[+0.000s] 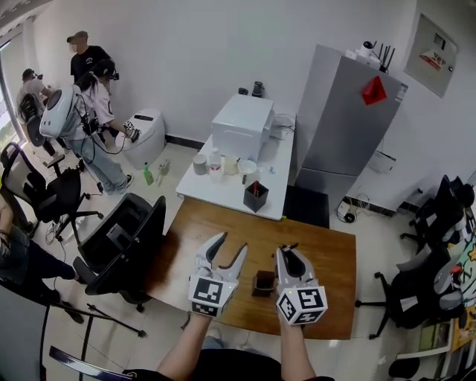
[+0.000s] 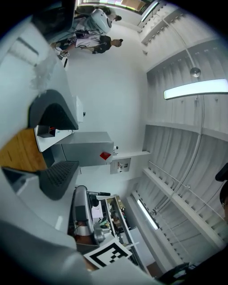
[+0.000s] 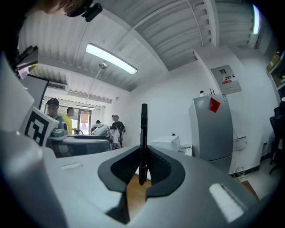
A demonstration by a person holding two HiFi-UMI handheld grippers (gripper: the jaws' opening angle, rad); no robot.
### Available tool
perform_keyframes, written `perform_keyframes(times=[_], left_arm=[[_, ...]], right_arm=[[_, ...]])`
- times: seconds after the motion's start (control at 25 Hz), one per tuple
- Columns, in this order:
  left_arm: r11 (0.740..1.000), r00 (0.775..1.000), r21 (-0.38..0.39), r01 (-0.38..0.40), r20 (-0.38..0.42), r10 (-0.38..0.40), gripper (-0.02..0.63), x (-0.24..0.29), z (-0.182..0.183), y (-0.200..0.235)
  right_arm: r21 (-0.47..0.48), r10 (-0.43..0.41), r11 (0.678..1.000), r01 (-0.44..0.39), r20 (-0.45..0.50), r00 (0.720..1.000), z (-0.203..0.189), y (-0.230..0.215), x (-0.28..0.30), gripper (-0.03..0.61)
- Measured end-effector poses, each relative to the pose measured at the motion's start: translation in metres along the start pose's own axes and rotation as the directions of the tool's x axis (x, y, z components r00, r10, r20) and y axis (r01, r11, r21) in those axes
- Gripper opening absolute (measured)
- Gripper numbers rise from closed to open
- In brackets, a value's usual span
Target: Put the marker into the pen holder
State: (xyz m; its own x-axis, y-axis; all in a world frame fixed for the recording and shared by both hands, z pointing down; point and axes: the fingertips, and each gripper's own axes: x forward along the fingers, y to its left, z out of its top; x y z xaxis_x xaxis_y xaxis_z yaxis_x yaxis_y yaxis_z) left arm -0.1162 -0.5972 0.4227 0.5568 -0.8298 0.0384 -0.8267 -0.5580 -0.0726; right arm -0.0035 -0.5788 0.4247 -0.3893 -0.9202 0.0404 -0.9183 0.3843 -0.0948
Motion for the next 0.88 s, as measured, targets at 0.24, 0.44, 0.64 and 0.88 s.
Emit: perform_keyframes(times=[0.24,0.44,0.64,0.88], left_arm=[[0.992,0.990,-0.014,0.122,-0.069,-0.122,0.216,0.021,-0.042,-0.015],[0.990,0.978,-0.061,0.129,-0.159,-0.137,0.215,0.040,-0.088,-0.025],[0.984,0.967,-0.104,0.144,-0.197,-0.162,0.215,0.053,-0.117,-0.035],[0.980,0.952,-0.124,0.157,-0.245,-0.183,0.198,0.059,-0.145,-0.045]], right_arm=[[-0.005,-0.053,0.999,0.053,-0.054,0.997,-0.047,-0.017,0.003,0.046],[-0.019,-0.055,0.998,0.052,-0.157,0.986,-0.118,-0.028,-0.007,0.046],[0.011,-0.082,0.996,0.088,-0.258,0.963,-0.177,-0.047,-0.013,0.046],[0.046,-0.066,0.995,0.086,-0.323,0.944,-0.227,-0.049,-0.015,0.048]])
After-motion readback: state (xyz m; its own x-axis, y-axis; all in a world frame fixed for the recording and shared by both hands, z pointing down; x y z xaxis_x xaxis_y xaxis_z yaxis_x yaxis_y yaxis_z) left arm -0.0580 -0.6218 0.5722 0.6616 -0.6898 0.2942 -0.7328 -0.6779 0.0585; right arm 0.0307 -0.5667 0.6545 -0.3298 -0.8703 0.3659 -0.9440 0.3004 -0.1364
